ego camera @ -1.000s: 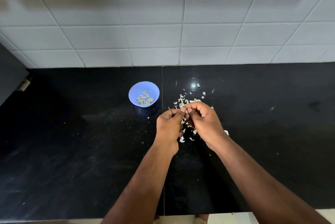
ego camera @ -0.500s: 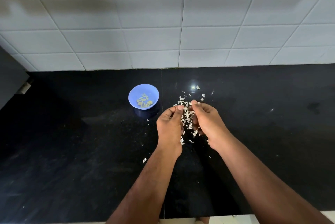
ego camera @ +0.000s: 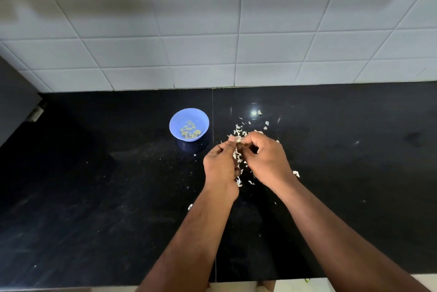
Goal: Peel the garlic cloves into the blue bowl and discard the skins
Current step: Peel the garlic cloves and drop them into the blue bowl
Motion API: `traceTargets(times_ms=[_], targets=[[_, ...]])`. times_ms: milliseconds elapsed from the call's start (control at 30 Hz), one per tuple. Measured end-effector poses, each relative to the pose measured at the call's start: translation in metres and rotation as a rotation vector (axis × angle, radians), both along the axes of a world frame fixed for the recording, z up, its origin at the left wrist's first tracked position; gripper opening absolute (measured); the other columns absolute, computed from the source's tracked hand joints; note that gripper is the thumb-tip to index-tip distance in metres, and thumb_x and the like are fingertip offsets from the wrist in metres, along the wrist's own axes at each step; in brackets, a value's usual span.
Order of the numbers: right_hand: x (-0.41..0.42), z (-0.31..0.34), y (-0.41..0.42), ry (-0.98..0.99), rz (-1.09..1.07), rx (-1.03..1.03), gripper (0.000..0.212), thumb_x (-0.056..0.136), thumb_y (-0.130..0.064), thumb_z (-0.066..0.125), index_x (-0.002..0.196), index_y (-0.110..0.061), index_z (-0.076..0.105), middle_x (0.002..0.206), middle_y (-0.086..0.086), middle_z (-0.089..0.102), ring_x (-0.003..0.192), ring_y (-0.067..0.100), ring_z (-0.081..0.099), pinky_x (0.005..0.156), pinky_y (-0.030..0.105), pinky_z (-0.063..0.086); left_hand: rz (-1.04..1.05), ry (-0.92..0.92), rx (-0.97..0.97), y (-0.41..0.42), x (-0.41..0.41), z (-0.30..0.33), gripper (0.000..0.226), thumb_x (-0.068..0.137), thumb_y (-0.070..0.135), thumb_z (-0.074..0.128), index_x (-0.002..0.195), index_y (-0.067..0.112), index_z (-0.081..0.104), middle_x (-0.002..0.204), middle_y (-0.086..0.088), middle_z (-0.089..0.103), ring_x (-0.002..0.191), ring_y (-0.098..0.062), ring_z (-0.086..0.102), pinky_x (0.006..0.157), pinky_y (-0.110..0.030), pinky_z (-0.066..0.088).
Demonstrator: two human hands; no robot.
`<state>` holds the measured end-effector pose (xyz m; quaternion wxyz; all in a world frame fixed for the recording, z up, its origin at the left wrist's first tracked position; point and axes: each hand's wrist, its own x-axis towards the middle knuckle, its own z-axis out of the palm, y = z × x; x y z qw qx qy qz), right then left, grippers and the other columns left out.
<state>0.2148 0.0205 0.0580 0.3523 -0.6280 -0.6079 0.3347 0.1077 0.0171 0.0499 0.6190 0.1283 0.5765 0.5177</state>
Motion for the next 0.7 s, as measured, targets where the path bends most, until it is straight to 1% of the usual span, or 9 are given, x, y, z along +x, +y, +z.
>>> traceTargets(times_ms=[100,167,200,267,333,400,467,567,700], targets=[[-0.003,0.000,-0.002,0.169,-0.067,-0.046,0.021,0.098,-0.013,0.063,0.096,-0.030,0.075,0.082,-0.014,0.074,0.064,0.006,0.063,0.059,0.023,0.049,0.012,0.020,0.026,0.000,-0.002,0.002,0.018,0.100,0.028,0.074,0.089,0.013,0.072,0.069,0.003,0.068,0.046,-0.006,0.038,0.045,-0.023,0.033],[-0.006,0.003,0.000,0.308,-0.134,-0.140,0.014,0.099,-0.025,0.065,0.092,-0.028,0.077,0.078,-0.006,0.075,0.065,0.017,0.063,0.062,0.032,0.052,0.011,0.027,0.048,-0.001,-0.002,0.003,0.014,0.100,0.024,0.074,0.092,0.012,0.075,0.068,0.003,0.066,0.045,-0.004,0.041,0.043,-0.021,0.035],[-0.006,0.004,0.001,0.310,-0.146,-0.158,0.016,0.099,-0.032,0.066,0.089,-0.025,0.076,0.077,-0.003,0.074,0.067,0.021,0.062,0.065,0.036,0.054,0.008,0.026,0.063,-0.002,-0.002,0.004,0.012,0.100,0.021,0.073,0.094,0.012,0.076,0.067,0.005,0.066,0.043,-0.002,0.044,0.042,-0.018,0.037],[-0.004,0.005,0.003,0.218,-0.116,-0.129,0.023,0.099,-0.039,0.068,0.086,-0.021,0.074,0.077,-0.003,0.072,0.067,0.014,0.061,0.067,0.034,0.052,0.012,0.039,0.082,-0.003,0.000,0.005,0.008,0.101,0.016,0.071,0.097,0.010,0.076,0.066,0.007,0.067,0.044,0.002,0.051,0.045,-0.014,0.042],[-0.003,0.005,0.004,0.169,-0.092,-0.086,0.018,0.100,-0.036,0.070,0.091,-0.022,0.075,0.083,-0.008,0.075,0.074,0.006,0.067,0.071,0.029,0.055,0.014,0.062,0.088,-0.004,0.001,0.007,0.009,0.101,0.018,0.071,0.097,0.011,0.076,0.066,0.011,0.068,0.048,0.003,0.054,0.051,-0.014,0.044],[-0.004,0.004,0.004,0.145,-0.083,-0.052,0.013,0.100,-0.033,0.069,0.095,-0.022,0.075,0.088,-0.009,0.076,0.081,0.009,0.071,0.074,0.027,0.056,0.013,0.071,0.082,-0.003,0.001,0.008,0.014,0.101,0.024,0.072,0.094,0.012,0.075,0.065,0.012,0.067,0.052,0.002,0.053,0.054,-0.017,0.043],[-0.005,0.001,0.001,0.148,-0.086,-0.021,0.010,0.101,-0.029,0.069,0.096,-0.022,0.075,0.090,-0.009,0.076,0.084,0.009,0.071,0.076,0.027,0.056,0.001,0.085,0.070,-0.001,0.001,0.010,0.021,0.102,0.030,0.071,0.093,0.011,0.073,0.068,0.008,0.066,0.051,-0.002,0.050,0.050,-0.019,0.041],[-0.006,0.000,-0.001,0.202,-0.123,0.007,0.010,0.100,-0.019,0.069,0.097,-0.027,0.073,0.091,-0.010,0.075,0.087,0.006,0.071,0.077,0.020,0.054,0.013,0.135,-0.001,0.003,-0.001,0.011,0.030,0.107,0.038,0.062,0.089,0.014,0.064,0.062,0.007,0.050,0.050,-0.007,0.038,0.047,-0.023,0.035],[-0.005,0.005,0.000,0.375,-0.166,-0.028,0.011,0.101,-0.016,0.068,0.102,-0.024,0.075,0.092,-0.004,0.078,0.082,0.008,0.073,0.080,0.023,0.057,-0.010,0.111,-0.056,0.003,-0.009,0.012,0.041,0.110,0.048,0.049,0.080,0.020,0.047,0.058,0.006,0.036,0.045,-0.008,0.030,0.045,-0.026,0.031]])
